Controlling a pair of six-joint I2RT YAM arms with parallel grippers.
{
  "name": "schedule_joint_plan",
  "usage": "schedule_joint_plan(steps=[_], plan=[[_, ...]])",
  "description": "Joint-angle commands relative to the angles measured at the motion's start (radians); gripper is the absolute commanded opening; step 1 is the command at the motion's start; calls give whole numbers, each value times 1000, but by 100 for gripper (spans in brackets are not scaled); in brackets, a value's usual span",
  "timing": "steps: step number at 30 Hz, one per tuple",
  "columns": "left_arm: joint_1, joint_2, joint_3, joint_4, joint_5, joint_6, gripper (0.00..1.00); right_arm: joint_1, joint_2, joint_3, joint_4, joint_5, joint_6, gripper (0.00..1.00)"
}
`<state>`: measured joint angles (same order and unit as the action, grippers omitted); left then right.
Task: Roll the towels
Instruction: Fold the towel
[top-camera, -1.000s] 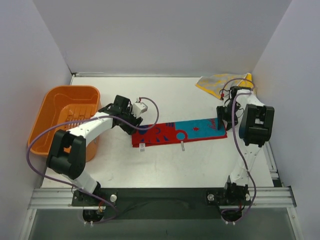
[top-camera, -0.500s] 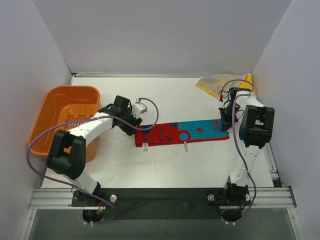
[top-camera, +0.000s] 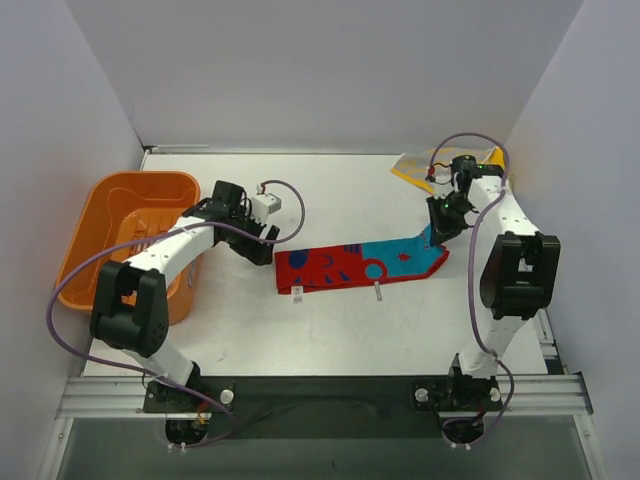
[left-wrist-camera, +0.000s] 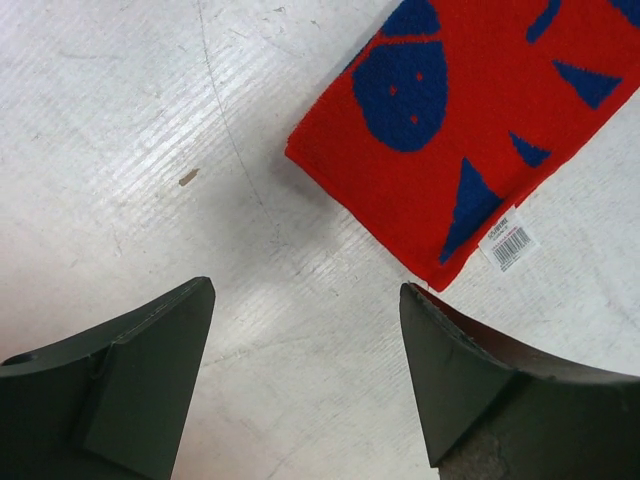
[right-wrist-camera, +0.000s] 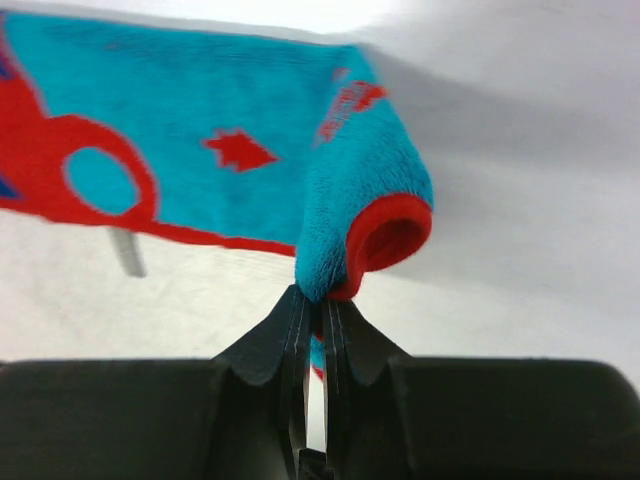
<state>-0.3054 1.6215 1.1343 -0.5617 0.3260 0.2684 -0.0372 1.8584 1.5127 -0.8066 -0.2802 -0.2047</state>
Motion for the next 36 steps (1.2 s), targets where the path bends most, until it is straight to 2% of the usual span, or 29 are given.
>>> schedule_joint_plan(steps=[1,7,15,23,36], plan=[[25,-14,38,-33,74,-28,86,100,-47,-12,-74,-127,42,0],[45,-26,18,-53,61,-18,86,215,-15,-5,-43,-197,105,0],[48,-48,7,-78,36,-1,86,338,76,37,-8,-211,152,0],[48,-68,-19,-78,41,-14,87,384,165,101,17,-211,199,0],[48,-83,-44,-78,36,2,88,422,212,84,32,-214,205,0]])
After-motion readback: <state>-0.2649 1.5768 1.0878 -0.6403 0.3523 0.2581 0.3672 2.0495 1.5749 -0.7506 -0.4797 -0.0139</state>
